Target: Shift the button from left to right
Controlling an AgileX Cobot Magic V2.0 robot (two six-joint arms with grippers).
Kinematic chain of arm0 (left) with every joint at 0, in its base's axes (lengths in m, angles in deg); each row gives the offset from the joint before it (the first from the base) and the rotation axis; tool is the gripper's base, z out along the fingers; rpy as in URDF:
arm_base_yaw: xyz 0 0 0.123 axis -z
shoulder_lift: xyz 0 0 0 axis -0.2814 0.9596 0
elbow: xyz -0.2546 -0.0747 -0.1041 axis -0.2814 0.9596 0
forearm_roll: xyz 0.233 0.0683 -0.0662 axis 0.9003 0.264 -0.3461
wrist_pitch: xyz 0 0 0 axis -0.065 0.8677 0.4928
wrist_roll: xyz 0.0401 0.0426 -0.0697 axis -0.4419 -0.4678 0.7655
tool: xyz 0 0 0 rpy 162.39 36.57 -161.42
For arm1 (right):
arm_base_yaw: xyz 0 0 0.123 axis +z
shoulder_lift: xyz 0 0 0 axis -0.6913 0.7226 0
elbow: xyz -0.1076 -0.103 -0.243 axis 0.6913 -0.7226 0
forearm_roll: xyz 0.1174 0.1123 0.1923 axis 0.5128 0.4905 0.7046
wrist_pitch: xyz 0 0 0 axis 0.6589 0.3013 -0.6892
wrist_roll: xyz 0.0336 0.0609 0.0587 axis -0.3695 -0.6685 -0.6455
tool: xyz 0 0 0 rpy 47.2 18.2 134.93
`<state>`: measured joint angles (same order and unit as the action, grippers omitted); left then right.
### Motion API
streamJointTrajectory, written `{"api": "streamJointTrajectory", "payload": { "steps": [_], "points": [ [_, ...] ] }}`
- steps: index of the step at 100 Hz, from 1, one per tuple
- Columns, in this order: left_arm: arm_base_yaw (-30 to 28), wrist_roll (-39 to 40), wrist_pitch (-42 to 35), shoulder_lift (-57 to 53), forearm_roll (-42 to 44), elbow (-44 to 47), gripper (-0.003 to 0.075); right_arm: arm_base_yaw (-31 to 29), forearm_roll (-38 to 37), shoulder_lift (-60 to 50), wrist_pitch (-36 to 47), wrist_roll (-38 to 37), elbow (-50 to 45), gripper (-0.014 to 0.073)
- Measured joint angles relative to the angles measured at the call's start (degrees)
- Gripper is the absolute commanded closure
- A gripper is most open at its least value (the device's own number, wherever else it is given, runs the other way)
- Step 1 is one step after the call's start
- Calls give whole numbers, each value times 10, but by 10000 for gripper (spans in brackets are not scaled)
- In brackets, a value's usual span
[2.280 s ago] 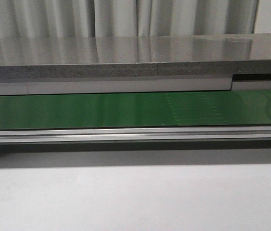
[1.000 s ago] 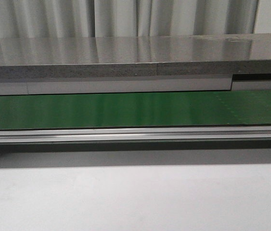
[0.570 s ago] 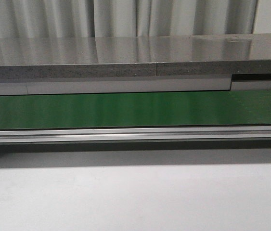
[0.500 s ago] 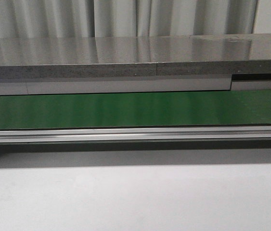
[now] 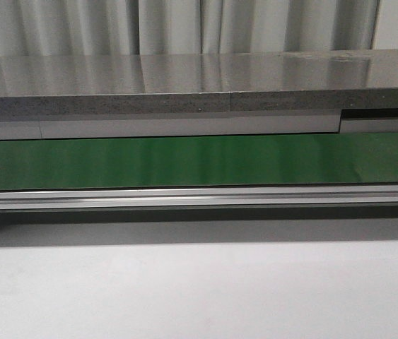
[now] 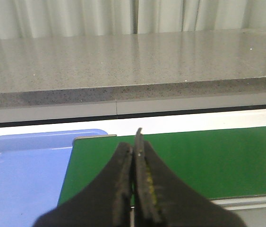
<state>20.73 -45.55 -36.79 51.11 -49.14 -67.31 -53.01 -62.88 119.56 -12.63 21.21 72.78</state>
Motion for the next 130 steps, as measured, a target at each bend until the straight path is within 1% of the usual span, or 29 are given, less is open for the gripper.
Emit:
{"api": "streamJointTrajectory", "payload": {
  "steps": [16, 21, 26, 33, 43, 52, 58, 62, 130],
  "points": [
    [0, 0, 0, 0, 0, 0, 741, 0, 6, -138, 16, 0, -106, 114],
    [0, 0, 0, 0, 0, 0, 741, 1, 12, -179, 16, 0, -131, 141],
    [0, 0, 0, 0, 0, 0, 741, 1, 16, -219, 16, 0, -151, 188],
    [0, 0, 0, 0, 0, 0, 741, 1, 19, -269, 14, 0, -175, 282],
    [0, 0, 0, 0, 0, 0, 741, 1, 21, -324, -6, 0, -196, 442],
    [0, 0, 0, 0, 0, 0, 741, 1, 22, -349, -24, 0, -203, 589],
    [0, 0, 0, 0, 0, 0, 741, 1, 22, -355, -32, 0, -204, 668],
    [0, 0, 0, 0, 0, 0, 741, 1, 22, -356, -37, 0, -204, 657],
    [0, 0, 0, 0, 0, 0, 741, 1, 23, -357, -46, 0, -205, 661]
  ]
}}
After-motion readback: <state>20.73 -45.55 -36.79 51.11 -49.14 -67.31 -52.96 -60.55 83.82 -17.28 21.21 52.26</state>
